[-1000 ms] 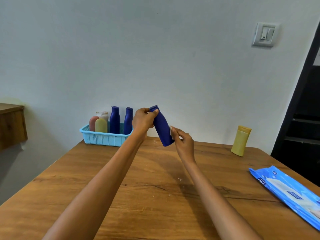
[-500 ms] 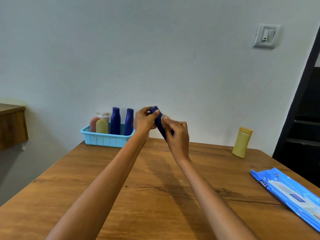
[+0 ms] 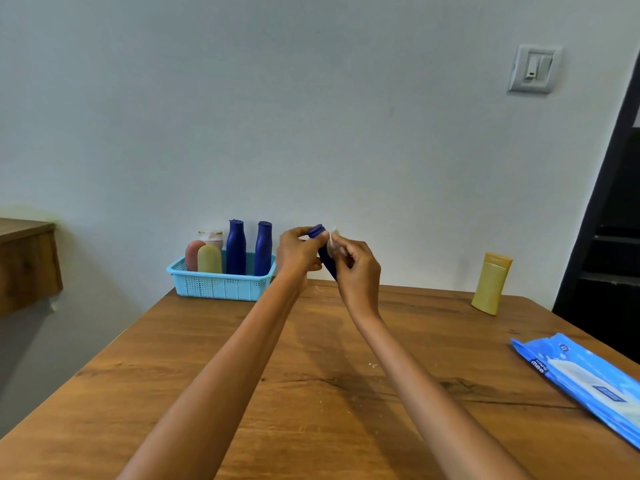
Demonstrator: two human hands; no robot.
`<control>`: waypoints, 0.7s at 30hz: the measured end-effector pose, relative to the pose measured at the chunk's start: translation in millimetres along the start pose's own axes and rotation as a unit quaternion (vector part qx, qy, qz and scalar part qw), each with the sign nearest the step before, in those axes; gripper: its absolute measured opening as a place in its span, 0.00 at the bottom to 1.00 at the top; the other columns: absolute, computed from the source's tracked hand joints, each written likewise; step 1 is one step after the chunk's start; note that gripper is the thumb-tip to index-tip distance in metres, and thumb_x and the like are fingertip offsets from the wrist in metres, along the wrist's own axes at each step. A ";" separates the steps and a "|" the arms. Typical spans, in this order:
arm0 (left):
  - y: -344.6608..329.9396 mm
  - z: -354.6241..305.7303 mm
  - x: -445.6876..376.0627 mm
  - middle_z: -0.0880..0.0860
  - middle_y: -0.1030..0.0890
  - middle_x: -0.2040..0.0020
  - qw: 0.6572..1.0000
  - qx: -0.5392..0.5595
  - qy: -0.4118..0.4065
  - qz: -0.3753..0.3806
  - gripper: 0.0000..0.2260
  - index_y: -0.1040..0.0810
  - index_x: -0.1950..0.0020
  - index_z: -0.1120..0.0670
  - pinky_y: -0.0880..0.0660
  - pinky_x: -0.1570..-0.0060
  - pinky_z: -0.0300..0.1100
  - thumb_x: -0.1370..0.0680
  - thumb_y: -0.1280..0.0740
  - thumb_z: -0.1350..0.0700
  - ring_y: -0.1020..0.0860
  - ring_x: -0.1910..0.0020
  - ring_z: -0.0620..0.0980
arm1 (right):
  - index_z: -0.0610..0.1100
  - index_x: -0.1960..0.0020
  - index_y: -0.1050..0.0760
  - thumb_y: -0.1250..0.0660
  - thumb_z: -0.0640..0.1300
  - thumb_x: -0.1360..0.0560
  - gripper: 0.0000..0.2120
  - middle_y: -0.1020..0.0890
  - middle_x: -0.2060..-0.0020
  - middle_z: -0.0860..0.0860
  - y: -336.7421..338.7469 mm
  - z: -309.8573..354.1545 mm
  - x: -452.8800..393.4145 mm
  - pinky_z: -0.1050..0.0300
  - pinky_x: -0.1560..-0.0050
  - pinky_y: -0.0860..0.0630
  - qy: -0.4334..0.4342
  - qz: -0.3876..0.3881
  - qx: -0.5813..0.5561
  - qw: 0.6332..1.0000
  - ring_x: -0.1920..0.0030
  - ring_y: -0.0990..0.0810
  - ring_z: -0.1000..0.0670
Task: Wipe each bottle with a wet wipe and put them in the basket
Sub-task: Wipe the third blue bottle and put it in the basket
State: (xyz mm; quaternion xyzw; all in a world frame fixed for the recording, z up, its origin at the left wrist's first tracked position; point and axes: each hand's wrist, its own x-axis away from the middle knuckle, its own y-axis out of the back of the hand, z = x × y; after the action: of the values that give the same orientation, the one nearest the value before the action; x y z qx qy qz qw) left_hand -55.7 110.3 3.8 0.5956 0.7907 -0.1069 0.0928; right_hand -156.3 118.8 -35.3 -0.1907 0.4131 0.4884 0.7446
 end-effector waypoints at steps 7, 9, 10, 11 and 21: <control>19.6 -4.2 -11.7 0.55 0.20 0.49 0.997 0.022 -0.011 -0.078 0.19 0.27 0.35 0.54 0.19 0.54 0.48 0.25 0.31 0.54 0.18 0.56 0.53 | 0.43 0.43 0.22 0.33 0.36 0.26 0.12 0.21 0.48 0.48 4.0 -23.6 18.7 0.64 0.53 0.24 -0.031 0.052 0.048 0.997 0.47 0.22 0.51; 18.5 -4.3 -10.8 0.54 0.21 0.50 0.997 0.019 -0.014 -0.078 0.18 0.27 0.35 0.54 0.19 0.54 0.49 0.25 0.31 0.55 0.18 0.56 0.54 | 0.42 0.43 0.22 0.33 0.37 0.25 0.11 0.21 0.49 0.47 8.4 -29.6 17.4 0.69 0.57 0.27 -0.073 0.033 0.045 0.996 0.48 0.22 0.50; 17.0 -4.2 -10.2 0.54 0.21 0.51 0.997 0.016 -0.015 -0.075 0.18 0.27 0.35 0.54 0.19 0.54 0.49 0.25 0.31 0.55 0.18 0.57 0.54 | 0.42 0.43 0.22 0.34 0.38 0.25 0.11 0.21 0.49 0.47 11.0 -32.3 15.2 0.70 0.59 0.29 -0.094 0.022 0.043 0.994 0.49 0.21 0.50; 14.8 -3.9 -9.6 0.54 0.20 0.51 0.997 0.012 -0.016 -0.071 0.18 0.27 0.35 0.53 0.19 0.54 0.49 0.25 0.31 0.55 0.18 0.57 0.54 | 0.42 0.43 0.22 0.34 0.39 0.24 0.11 0.21 0.49 0.47 12.8 -34.2 13.1 0.70 0.60 0.30 -0.114 0.013 0.040 0.993 0.49 0.21 0.50; -3.8 4.1 1.4 0.53 0.19 0.56 0.998 -0.014 -0.006 -0.054 0.18 0.25 0.38 0.54 0.19 0.56 0.51 0.26 0.29 0.52 0.17 0.61 0.53 | 0.44 0.42 0.22 0.34 0.40 0.24 0.11 0.21 0.48 0.48 3.4 -0.3 0.7 0.76 0.57 0.30 -0.072 0.011 0.006 0.997 0.49 0.22 0.54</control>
State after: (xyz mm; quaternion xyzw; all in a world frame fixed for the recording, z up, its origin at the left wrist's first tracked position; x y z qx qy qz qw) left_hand -59.6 109.5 -0.3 0.5503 0.8224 -0.1039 0.1004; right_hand -159.3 120.6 -35.7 -0.1461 0.3633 0.5065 0.7682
